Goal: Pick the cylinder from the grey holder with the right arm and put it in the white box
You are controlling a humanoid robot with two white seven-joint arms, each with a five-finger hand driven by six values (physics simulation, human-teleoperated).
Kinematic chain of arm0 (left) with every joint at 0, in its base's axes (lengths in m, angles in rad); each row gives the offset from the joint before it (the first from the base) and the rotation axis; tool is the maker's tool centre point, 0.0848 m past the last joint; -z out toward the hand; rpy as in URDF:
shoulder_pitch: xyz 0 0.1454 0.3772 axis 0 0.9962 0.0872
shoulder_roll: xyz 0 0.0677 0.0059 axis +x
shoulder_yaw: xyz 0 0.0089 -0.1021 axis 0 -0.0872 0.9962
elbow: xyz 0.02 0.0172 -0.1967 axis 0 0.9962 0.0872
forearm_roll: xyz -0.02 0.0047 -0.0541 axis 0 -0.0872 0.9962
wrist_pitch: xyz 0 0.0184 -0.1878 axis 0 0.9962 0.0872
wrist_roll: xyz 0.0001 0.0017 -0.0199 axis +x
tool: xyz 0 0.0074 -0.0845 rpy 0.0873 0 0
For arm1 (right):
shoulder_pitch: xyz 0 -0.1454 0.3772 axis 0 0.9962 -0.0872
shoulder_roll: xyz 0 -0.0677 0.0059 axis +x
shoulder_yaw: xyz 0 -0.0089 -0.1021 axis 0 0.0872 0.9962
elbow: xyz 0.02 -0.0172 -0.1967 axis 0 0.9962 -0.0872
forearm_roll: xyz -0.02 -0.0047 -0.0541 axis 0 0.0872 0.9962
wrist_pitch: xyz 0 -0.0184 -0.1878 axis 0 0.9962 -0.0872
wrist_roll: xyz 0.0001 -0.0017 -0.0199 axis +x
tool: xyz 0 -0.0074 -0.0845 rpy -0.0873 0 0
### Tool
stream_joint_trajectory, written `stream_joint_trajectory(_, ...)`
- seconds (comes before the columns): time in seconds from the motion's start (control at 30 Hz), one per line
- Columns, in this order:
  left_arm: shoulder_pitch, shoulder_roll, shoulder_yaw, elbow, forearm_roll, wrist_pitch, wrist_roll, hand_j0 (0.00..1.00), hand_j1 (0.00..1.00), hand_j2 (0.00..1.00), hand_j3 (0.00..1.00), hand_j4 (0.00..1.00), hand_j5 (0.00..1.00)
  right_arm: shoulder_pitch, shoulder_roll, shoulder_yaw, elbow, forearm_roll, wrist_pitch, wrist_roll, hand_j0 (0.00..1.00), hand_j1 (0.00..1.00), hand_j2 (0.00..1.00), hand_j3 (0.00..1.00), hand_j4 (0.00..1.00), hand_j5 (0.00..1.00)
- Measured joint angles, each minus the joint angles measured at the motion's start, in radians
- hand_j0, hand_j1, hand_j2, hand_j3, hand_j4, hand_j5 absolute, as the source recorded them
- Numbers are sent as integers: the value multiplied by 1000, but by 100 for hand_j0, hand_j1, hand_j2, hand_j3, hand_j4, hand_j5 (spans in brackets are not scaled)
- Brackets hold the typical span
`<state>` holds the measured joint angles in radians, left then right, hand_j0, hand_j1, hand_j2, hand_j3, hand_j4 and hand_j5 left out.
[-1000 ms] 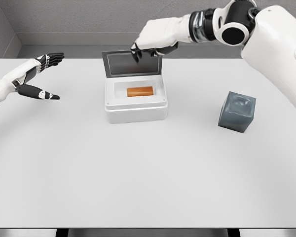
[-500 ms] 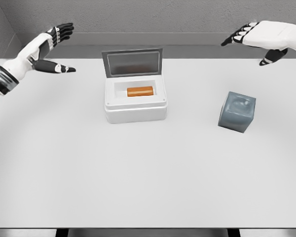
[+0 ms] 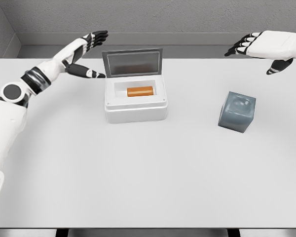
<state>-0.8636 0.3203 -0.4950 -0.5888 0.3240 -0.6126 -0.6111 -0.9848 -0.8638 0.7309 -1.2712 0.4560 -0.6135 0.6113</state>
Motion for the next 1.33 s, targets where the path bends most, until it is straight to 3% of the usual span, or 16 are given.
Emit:
stream_joint_trajectory(0.43,26,-1,-4,-30,6,0,0,100,100,100,100,100,100,0,-2,12,-21,0,0,0,100,100,100,100,100,100)
stream_joint_trajectory(0.53,81,3,-4,-81,6,0,0,100,100,100,100,100,100,0,-2,12,-22,0,0,0,100,100,100,100,100,100)
stream_joint_trajectory(0.7,89,9,-5,-140,6,0,-1,100,100,100,100,100,100,0,-2,13,-23,0,0,0,100,100,100,100,100,100)
stream_joint_trajectory(0.9,107,26,-4,-209,65,0,0,100,100,100,100,100,100,-2,-2,14,-23,0,0,0,100,100,100,100,100,100)
stream_joint_trajectory(1.07,172,121,-6,-217,132,-2,0,100,100,100,100,100,100,-2,-2,15,-24,0,0,0,100,100,100,100,100,100)
stream_joint_trajectory(1.33,186,226,7,-150,182,0,0,100,100,100,100,100,100,0,-2,16,-24,1,0,0,100,100,100,100,100,100)
